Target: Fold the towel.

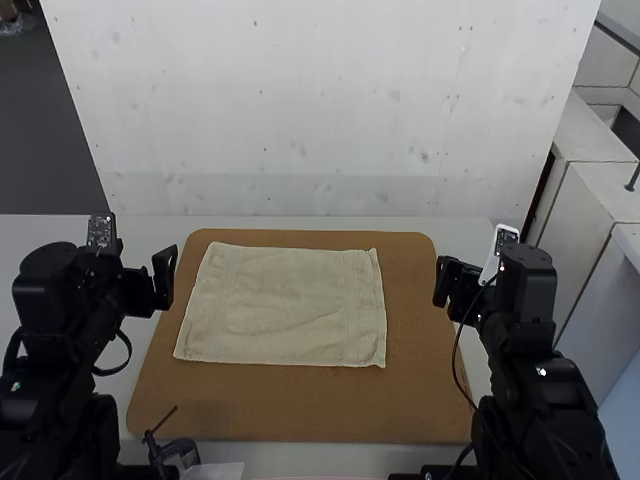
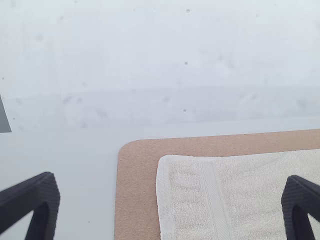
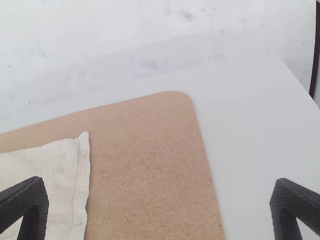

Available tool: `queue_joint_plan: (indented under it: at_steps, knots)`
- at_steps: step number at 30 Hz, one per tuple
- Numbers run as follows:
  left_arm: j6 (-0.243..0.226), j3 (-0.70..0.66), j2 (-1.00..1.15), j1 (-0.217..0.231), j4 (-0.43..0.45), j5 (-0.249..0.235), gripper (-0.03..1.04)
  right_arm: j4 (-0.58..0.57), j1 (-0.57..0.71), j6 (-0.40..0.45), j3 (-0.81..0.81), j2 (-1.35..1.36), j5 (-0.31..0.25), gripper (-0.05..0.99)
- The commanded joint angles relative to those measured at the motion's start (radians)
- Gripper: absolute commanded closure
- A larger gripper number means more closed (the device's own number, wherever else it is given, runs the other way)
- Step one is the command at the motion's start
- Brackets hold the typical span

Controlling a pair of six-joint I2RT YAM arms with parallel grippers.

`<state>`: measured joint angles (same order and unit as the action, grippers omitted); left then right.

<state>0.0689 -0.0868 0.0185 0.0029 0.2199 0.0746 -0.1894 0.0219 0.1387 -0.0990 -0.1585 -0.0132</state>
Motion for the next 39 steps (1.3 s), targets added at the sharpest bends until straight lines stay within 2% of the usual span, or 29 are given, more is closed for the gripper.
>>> queue_joint_plan:
  at_steps: [1, 3, 5, 6, 10, 17, 19, 20, 26, 32, 35, 39]
  knots:
    - [0.009, 0.004, -0.002, 0.008, -0.01, -0.009, 0.01, 0.011, -0.019, 0.002, -0.004, 0.007, 0.005, -0.03]
    - [0.008, 0.001, -0.006, 0.005, -0.01, -0.025, 0.01, 0.001, -0.048, -0.024, 0.005, 0.073, 0.005, -0.03]
    - [0.006, -0.021, -0.022, 0.003, -0.007, -0.019, 0.01, -0.019, -0.056, -0.077, 0.012, 0.143, 0.009, -0.03]
    - [0.006, -0.037, -0.022, 0.002, -0.001, -0.015, 0.01, -0.073, -0.043, -0.085, -0.015, 0.142, 0.019, -0.03]
    - [0.005, -0.103, 0.034, 0.002, 0.029, -0.007, 0.01, -0.087, -0.034, -0.085, -0.08, 0.013, 0.029, -0.03]
    - [0.006, -0.3, 0.422, 0.0, 0.078, -0.006, 0.01, -0.087, -0.027, -0.087, -0.222, -0.297, 0.058, -0.03]
    - [0.011, -0.343, 0.528, 0.0, 0.087, 0.001, 0.01, -0.091, -0.031, -0.083, -0.269, -0.408, 0.116, -0.03]
    - [0.028, -0.363, 0.594, 0.0, 0.087, -0.007, 0.01, -0.085, -0.028, -0.08, -0.298, -0.483, 0.121, -0.03]
    - [0.035, -0.469, 0.894, 0.011, 0.088, -0.009, 0.02, -0.076, 0.001, -0.059, -0.478, -0.872, 0.114, -0.02]
    - [0.02, -0.538, 1.061, 0.026, 0.067, -0.007, 0.07, -0.059, 0.098, -0.06, -0.657, -1.202, 0.085, 0.0]
    - [-0.02, -0.573, 1.124, 0.048, 0.064, 0.005, 0.06, -0.051, 0.148, -0.056, -0.74, -1.354, 0.044, 0.0]
    - [-0.023, -0.585, 1.149, 0.052, 0.058, 0.014, 0.07, -0.059, 0.214, -0.057, -0.855, -1.51, -0.014, -0.01]
